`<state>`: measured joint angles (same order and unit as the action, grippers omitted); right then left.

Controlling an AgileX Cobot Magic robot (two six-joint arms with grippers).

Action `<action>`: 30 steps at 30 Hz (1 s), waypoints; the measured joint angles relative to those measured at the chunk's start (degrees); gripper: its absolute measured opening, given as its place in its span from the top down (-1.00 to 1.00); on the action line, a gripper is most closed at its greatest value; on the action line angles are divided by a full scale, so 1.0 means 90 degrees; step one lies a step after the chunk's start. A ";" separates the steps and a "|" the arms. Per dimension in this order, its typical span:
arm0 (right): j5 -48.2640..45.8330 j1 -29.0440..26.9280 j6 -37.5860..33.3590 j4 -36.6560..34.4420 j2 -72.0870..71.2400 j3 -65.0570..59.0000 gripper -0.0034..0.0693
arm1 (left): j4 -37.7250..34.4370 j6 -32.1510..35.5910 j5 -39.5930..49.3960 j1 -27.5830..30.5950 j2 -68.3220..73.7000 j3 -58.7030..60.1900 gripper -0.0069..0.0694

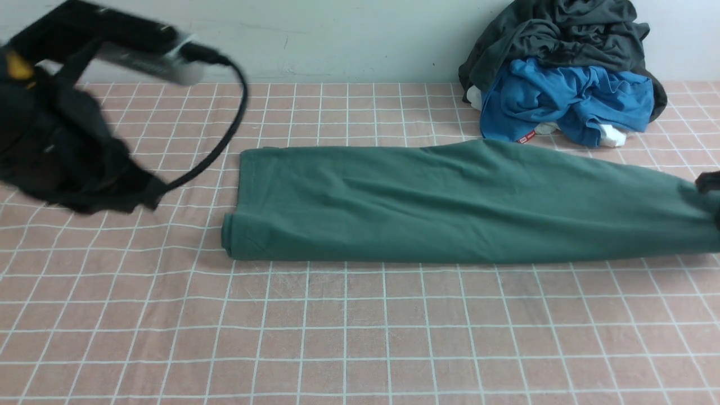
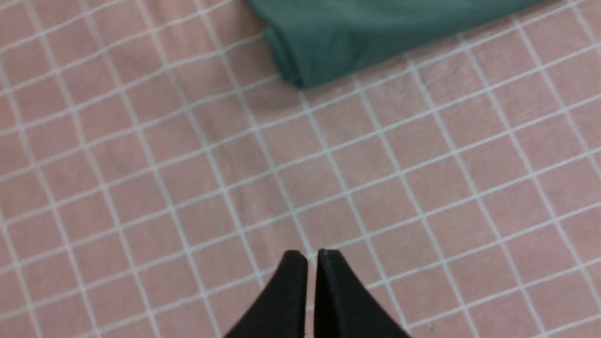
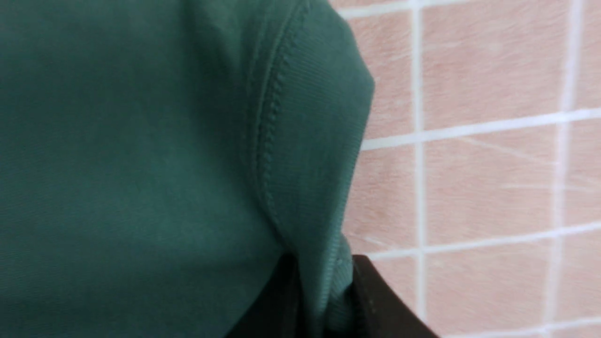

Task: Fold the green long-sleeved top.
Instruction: Use the right arm to drag the right edge of the fabric to the left and folds it over the left edge

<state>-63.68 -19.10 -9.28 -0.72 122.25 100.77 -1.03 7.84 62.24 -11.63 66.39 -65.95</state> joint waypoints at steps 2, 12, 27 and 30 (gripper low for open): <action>0.0016 0.0006 0.0106 0.0127 -0.0450 0.0048 0.67 | 0.0176 -0.0292 -0.0169 0.0133 -0.0755 0.0741 0.78; 0.0230 0.2134 0.0205 -0.0958 -0.1734 0.1133 0.67 | 0.0325 -0.0668 -0.2037 0.0401 -0.4384 0.4295 0.78; 0.3176 0.5972 0.0154 -0.2310 0.0589 0.1153 0.62 | -0.0168 -0.0687 -0.2576 0.0401 -0.4774 0.4771 0.78; 0.3508 0.6116 0.0133 -0.2445 0.0778 0.1166 0.39 | -0.0175 -0.0687 -0.2589 0.0401 -0.4774 0.4777 0.78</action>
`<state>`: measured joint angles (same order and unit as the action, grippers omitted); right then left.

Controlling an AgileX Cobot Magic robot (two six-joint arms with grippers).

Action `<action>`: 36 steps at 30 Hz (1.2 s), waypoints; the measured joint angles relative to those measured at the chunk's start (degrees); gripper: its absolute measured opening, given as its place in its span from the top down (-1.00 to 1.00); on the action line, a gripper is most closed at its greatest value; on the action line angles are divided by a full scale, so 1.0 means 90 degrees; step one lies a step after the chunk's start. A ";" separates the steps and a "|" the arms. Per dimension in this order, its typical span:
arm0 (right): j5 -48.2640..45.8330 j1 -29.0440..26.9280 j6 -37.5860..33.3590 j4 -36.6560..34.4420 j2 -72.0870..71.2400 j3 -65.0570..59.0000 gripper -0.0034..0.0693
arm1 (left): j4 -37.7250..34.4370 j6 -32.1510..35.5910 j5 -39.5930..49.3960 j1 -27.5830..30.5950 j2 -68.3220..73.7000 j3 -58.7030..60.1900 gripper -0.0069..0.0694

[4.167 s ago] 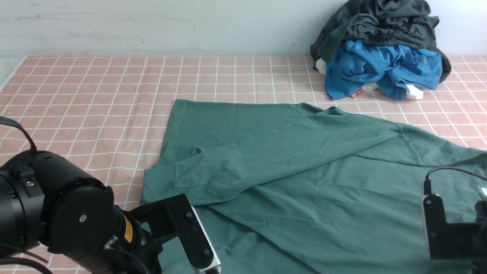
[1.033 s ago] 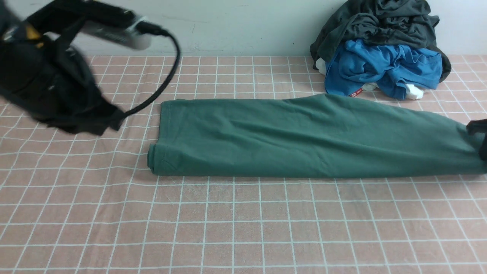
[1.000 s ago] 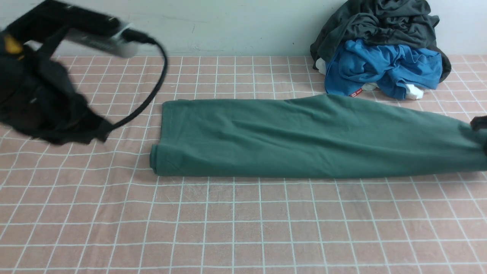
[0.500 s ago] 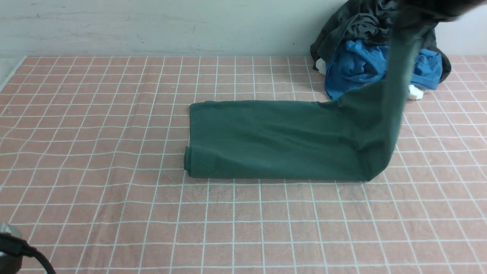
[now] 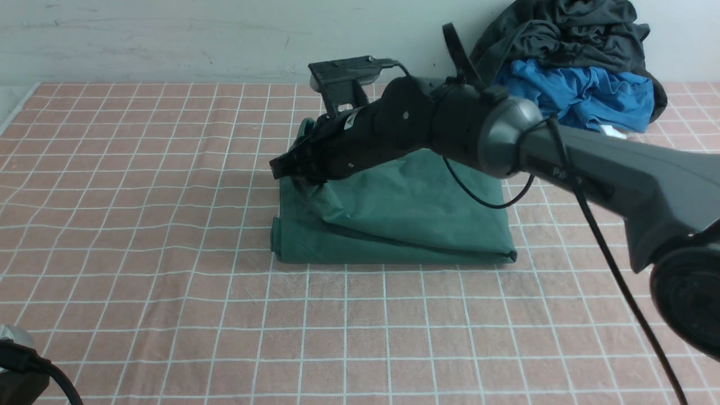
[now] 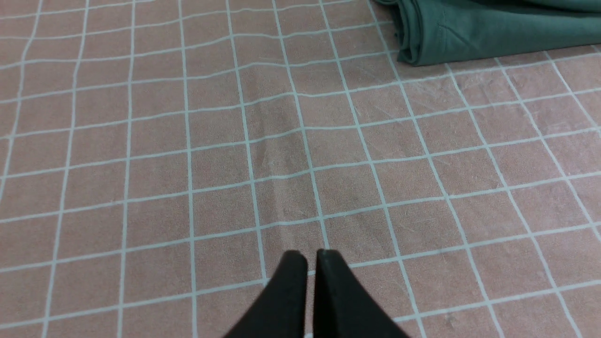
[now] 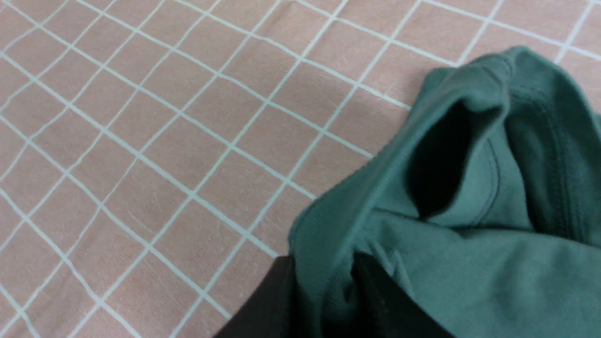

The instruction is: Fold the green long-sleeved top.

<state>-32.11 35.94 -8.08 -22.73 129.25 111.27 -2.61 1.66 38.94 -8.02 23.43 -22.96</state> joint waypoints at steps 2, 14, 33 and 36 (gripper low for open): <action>0.0021 0.0010 0.0000 -0.0013 -0.0013 0.0128 0.20 | 0.0000 -0.0005 -0.0014 0.0000 0.0000 0.0008 0.78; -0.0488 -0.0009 0.0114 0.0310 0.0367 0.0504 0.57 | 0.0000 -0.0005 -0.0341 0.0000 0.0005 0.0075 0.78; -0.3160 0.0060 0.0206 0.3644 -0.3036 0.0533 0.94 | 0.0000 0.0046 -0.0517 0.0000 0.0005 0.0075 0.78; -0.3056 -0.0014 0.0706 0.3975 -0.4410 -0.0783 0.94 | 0.0000 0.0046 -0.0517 0.0000 0.0005 0.0075 0.78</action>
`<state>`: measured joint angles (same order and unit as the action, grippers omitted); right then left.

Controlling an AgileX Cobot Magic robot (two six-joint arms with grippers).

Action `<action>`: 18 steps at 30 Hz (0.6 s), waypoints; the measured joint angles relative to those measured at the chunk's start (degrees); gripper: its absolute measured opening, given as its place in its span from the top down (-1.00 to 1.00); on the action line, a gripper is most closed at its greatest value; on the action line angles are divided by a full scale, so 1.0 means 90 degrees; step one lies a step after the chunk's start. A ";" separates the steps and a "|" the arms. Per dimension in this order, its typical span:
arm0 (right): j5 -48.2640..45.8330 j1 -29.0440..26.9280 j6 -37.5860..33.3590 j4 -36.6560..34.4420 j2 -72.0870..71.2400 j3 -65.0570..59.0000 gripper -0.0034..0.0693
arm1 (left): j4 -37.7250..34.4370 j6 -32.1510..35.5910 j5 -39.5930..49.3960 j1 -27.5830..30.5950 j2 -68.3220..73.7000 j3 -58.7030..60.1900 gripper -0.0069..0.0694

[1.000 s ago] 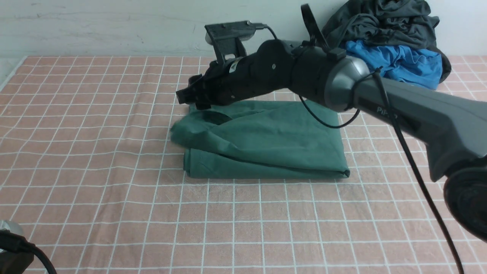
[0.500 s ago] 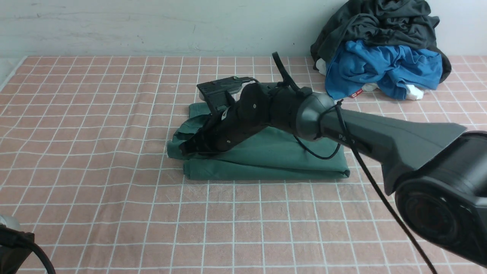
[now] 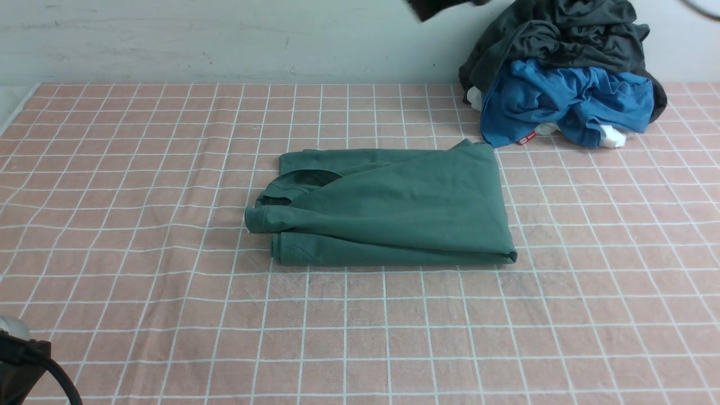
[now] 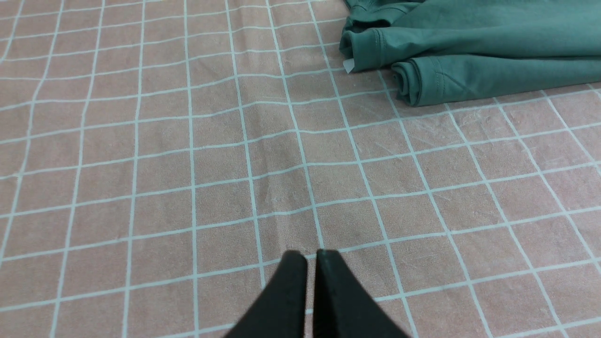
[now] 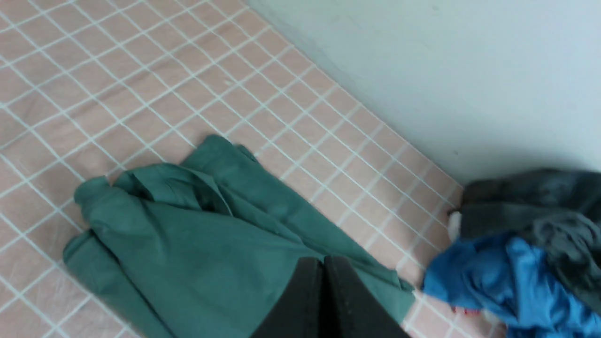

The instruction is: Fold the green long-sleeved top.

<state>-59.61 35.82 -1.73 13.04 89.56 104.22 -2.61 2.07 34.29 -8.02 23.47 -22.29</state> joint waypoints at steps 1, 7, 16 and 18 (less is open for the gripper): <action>0.0154 -0.0007 0.0147 0.0007 -0.0286 -0.0374 0.94 | 0.0000 0.0000 0.0000 0.0000 0.0000 0.0000 0.78; 0.2720 -0.0001 0.1167 -0.0186 -0.2797 -0.4539 0.94 | 0.0000 0.0000 0.0000 0.0000 0.0000 0.0000 0.78; 0.4749 -0.0001 0.2319 -0.0238 -0.3843 -0.8112 0.94 | 0.0000 0.0000 0.0000 0.0000 0.0000 0.0000 0.78; 0.4763 -0.0001 0.2535 -0.0371 -0.3815 -0.8404 0.94 | 0.0000 0.0000 0.0000 0.0000 0.0000 0.0000 0.78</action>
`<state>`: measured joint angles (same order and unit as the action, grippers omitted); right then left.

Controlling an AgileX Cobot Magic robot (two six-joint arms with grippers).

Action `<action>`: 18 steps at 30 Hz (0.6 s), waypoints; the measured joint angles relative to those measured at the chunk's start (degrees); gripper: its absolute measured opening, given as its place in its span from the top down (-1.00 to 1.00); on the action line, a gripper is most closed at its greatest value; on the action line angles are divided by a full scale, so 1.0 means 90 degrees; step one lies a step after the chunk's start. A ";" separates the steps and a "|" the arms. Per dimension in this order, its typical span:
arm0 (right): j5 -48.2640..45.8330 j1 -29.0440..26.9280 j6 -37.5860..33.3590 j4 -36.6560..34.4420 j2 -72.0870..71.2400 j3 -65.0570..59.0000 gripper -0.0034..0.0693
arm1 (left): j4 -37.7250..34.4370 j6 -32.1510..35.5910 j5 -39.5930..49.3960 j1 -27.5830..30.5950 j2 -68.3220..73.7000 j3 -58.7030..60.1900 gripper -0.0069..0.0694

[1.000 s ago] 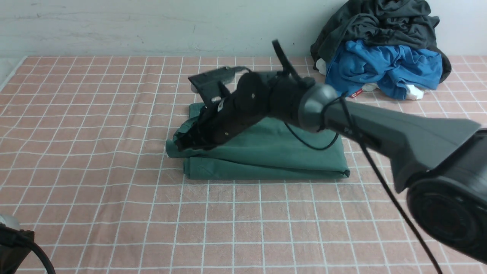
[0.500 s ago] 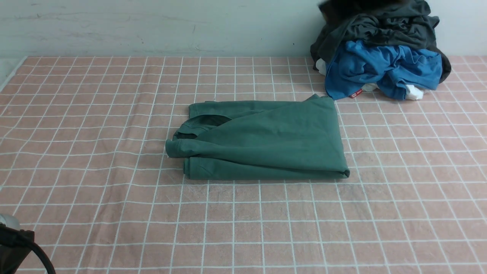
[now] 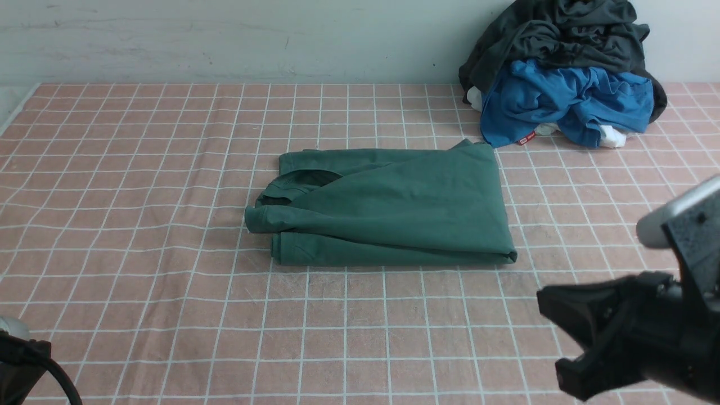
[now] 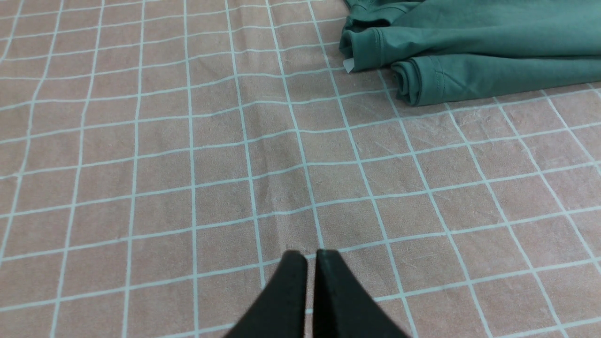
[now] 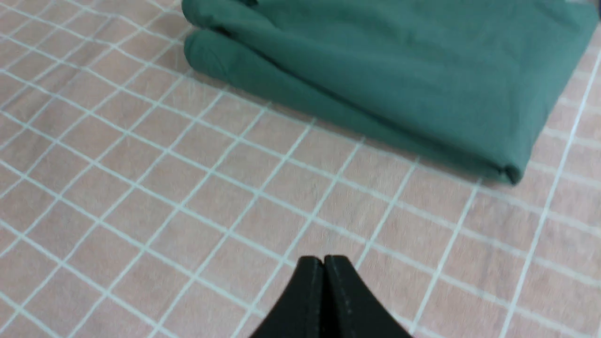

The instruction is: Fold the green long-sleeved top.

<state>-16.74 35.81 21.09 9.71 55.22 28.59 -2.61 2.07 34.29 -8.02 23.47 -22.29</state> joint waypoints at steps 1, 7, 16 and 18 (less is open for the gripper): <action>0.0000 0.0000 0.0133 -0.0097 0.0015 -0.0121 0.94 | 0.0000 0.0000 0.0000 0.0000 0.0000 0.0000 0.78; -0.0442 0.0000 0.0284 0.0050 0.0024 -0.0474 0.94 | -0.0002 0.0000 0.0000 0.0000 0.0000 0.0000 0.78; 0.0767 -0.0666 0.0555 0.0565 -0.1426 -0.1975 0.94 | -0.0010 0.0000 0.0000 0.0000 0.0000 0.0000 0.78; 0.1113 -0.1108 0.0506 0.0456 -0.2074 -0.2470 0.94 | -0.0010 0.0000 0.0000 0.0000 0.0000 0.0000 0.78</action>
<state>-6.73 25.84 25.64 13.81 36.56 6.36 -2.69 2.07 34.29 -8.02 23.47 -22.29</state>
